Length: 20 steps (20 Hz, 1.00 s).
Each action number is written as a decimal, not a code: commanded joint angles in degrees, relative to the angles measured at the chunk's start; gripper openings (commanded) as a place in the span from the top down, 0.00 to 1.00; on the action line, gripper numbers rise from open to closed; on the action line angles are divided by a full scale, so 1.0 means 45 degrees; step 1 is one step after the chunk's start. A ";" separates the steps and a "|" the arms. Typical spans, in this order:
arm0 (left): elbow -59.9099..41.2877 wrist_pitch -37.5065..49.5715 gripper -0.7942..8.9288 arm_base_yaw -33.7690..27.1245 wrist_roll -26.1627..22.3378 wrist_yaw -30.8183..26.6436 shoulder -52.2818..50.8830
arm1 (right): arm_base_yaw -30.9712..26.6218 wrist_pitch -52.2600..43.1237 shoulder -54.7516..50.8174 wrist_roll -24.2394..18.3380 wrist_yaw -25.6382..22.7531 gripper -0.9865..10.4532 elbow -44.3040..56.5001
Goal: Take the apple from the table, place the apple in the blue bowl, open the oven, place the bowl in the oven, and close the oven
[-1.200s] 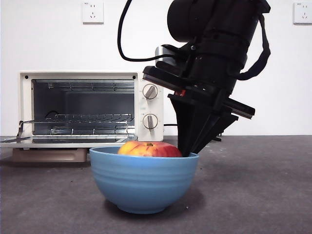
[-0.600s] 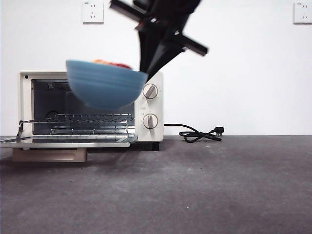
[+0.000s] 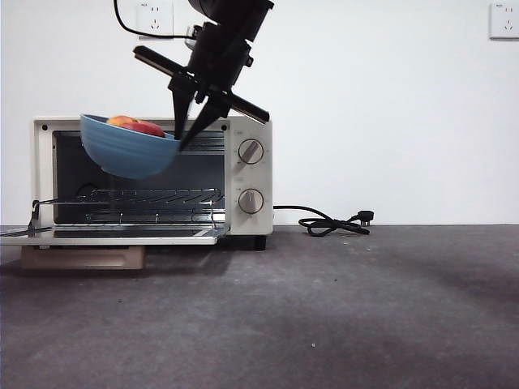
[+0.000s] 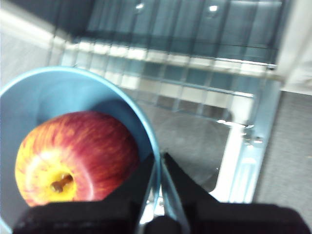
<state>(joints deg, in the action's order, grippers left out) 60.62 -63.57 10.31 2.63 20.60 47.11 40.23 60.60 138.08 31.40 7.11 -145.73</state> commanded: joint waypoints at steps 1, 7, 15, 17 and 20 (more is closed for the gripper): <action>-0.0053 0.0034 0.92 0.0044 0.0039 0.0087 -0.0053 | -0.0160 -0.0199 0.0379 0.0549 -0.0364 0.92 -0.0087; -0.0053 -0.0019 0.92 0.0044 0.0039 0.0087 -0.0053 | -0.0860 -0.0733 0.0636 0.1957 -0.0597 0.92 -0.0078; -0.0053 -0.0034 0.92 0.0044 0.0039 0.0087 -0.0053 | -0.1195 -0.1350 0.1122 0.2623 -0.0675 0.92 -0.0073; -0.0058 -0.0058 0.92 0.0044 0.0039 0.0087 -0.0053 | -0.1195 -0.1535 0.1161 0.2744 -0.0680 0.92 -0.0073; -0.0053 -0.0117 0.92 0.0044 0.0039 0.0087 -0.0053 | -0.1200 -0.1525 0.1175 0.2759 -0.0704 0.92 -0.0073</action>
<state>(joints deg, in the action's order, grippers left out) 60.62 -63.86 10.31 2.63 20.60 47.11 34.70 54.26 142.21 42.87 4.25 -145.75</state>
